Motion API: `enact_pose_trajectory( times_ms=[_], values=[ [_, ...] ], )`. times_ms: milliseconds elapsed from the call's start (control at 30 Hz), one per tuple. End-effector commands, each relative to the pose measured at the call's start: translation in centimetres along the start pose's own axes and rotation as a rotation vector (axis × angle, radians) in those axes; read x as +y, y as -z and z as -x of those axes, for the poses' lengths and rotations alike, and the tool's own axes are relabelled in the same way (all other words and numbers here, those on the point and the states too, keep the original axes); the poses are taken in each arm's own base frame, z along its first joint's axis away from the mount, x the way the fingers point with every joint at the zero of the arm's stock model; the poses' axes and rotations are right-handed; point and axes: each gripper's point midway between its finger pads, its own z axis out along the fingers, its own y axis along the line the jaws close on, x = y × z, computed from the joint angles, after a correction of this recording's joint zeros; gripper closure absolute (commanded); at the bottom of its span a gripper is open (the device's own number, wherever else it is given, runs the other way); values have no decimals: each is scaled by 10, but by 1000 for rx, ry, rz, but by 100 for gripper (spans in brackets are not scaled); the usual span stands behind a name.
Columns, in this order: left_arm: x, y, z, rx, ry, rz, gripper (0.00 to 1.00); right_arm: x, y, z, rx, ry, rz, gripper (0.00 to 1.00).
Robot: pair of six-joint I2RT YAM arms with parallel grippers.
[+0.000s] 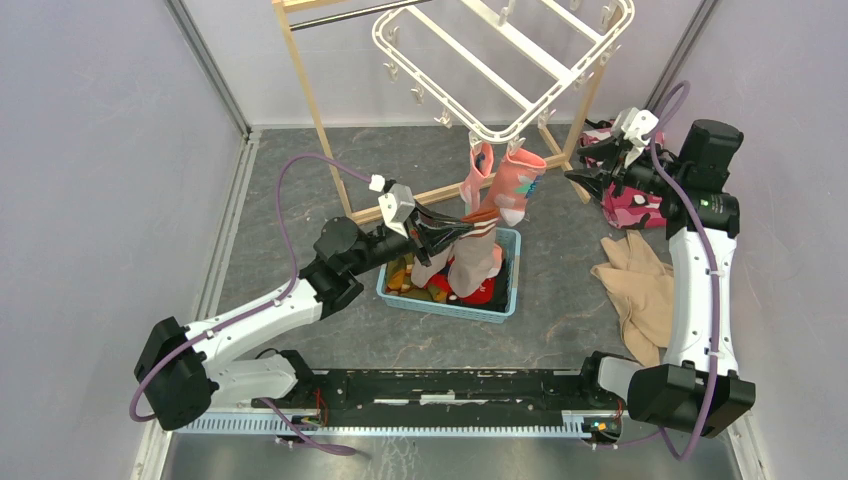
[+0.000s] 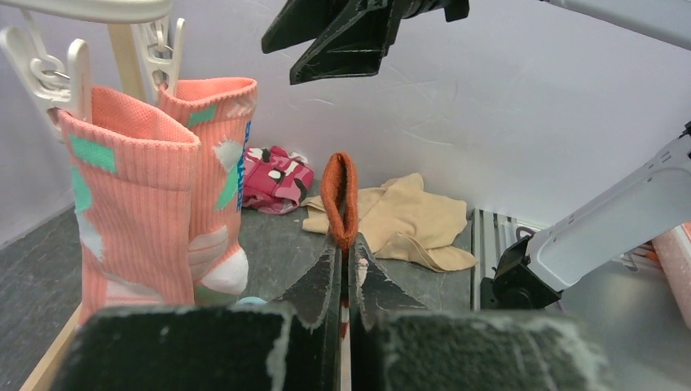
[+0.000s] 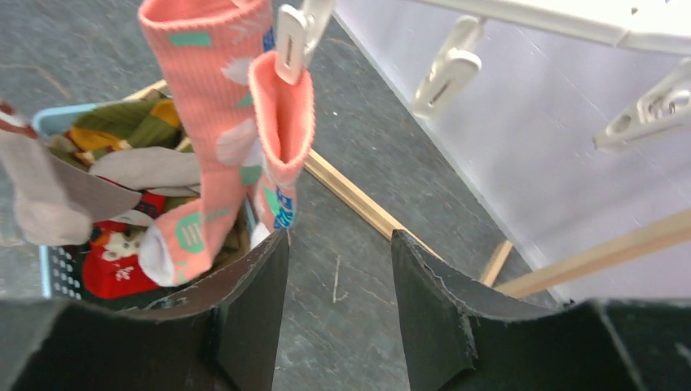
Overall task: Clip the socks to the hanger
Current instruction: Pick up the sock from the bin.
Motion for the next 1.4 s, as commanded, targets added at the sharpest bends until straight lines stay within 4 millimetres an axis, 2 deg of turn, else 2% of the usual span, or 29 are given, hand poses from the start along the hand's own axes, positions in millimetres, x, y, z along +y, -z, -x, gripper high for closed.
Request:
enact_pose_trajectory(
  times_ms=[0, 133, 267, 433, 633, 733, 833, 967, 1100, 1367],
  values=[
    [-7, -10, 21, -25, -74, -37, 98, -22, 0, -1, -2, 111, -98, 44],
    [-19, -20, 25, -25, -79, -93, 98, -31, -5, 10, -55, 211, -74, 38],
    [-23, -27, 23, -19, -81, -110, 98, -30, -12, 14, -91, 211, -1, 37],
    [-17, -24, 19, 4, -98, -74, 98, -18, -22, -17, -7, 193, 29, 40],
    [-7, -9, 14, 78, -170, -9, 98, 4, -28, -46, 32, 162, 62, 39],
    [0, 1, 9, 130, -215, 34, 98, 5, -31, -68, 71, 134, 51, 38],
    [4, 9, 8, 165, -233, 64, 98, 16, -34, -74, 57, 100, 111, 40],
    [7, 18, 10, 165, -241, 94, 98, 28, -42, -65, 20, 87, 140, 39],
    [7, 21, 14, 154, -248, 104, 98, 26, -54, -43, -10, 92, 106, 35],
    [5, 24, 23, 134, -260, 107, 98, 26, -82, -3, -49, 87, 88, 42]
  ],
)
